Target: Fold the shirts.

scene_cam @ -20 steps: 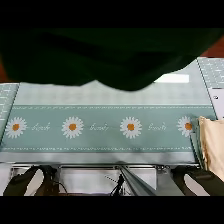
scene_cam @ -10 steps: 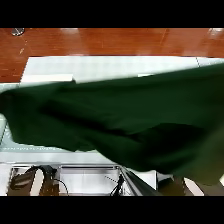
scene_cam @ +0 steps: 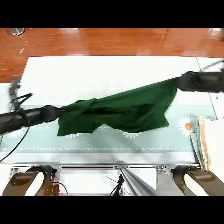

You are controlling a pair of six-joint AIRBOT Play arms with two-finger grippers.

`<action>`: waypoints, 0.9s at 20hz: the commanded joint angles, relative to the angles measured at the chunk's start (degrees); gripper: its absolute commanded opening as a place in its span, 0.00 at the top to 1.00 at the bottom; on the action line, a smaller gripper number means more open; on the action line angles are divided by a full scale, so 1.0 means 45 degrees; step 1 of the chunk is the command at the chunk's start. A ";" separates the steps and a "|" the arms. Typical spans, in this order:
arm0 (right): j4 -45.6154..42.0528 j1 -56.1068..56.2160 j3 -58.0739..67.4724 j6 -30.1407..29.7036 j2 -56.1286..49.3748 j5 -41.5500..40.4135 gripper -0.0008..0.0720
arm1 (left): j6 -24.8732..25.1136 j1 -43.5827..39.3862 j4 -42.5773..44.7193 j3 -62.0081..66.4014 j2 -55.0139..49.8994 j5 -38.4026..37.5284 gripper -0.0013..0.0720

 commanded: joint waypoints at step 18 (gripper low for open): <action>0.1433 -0.7723 -0.0971 -0.1253 -0.3517 0.2011 0.13 | 0.3789 0.4473 -0.4381 0.2331 -0.5712 -0.3254 0.02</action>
